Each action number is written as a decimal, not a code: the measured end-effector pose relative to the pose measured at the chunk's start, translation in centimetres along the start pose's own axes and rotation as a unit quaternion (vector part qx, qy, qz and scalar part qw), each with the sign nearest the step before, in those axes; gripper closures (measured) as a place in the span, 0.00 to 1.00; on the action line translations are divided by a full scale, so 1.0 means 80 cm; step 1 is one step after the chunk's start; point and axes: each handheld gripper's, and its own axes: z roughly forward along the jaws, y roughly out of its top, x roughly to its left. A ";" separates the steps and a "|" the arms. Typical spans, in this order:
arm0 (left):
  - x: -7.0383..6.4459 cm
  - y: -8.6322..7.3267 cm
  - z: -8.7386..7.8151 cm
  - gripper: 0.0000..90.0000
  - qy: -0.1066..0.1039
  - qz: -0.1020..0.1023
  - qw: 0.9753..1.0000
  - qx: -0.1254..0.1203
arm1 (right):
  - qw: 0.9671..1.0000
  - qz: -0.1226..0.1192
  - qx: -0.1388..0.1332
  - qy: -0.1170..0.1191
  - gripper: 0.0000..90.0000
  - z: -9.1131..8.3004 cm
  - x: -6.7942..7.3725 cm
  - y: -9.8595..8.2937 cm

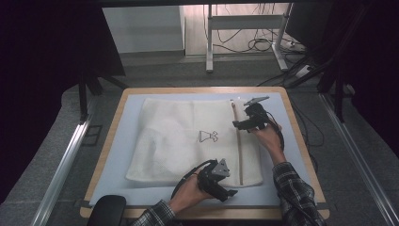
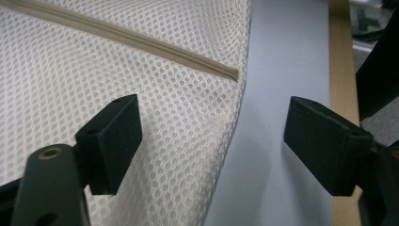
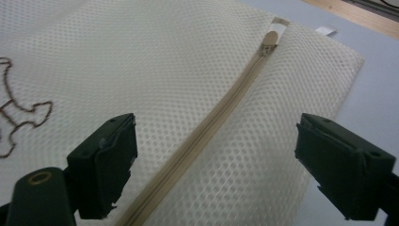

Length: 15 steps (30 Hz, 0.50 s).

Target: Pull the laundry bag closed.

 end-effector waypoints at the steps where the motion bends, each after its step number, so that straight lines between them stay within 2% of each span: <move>1: 0.001 -0.001 -0.001 0.19 -0.002 -0.006 1.000 -0.001 | 1.000 -0.001 -0.001 0.001 0.13 -0.003 0.003 -0.002; 5: 0.004 -0.004 -0.006 0.14 -0.006 -0.032 0.999 -0.010 | 1.000 -0.002 -0.007 0.014 0.11 -0.016 0.014 -0.009; 12: 0.013 -0.009 -0.018 0.09 0.005 -0.044 0.999 -0.010 | 0.999 -0.008 -0.006 0.031 0.10 -0.033 0.037 -0.023; 15: 0.017 -0.012 -0.022 0.08 0.007 -0.041 0.999 -0.003 | 0.999 -0.013 -0.013 0.039 0.09 -0.043 0.049 -0.029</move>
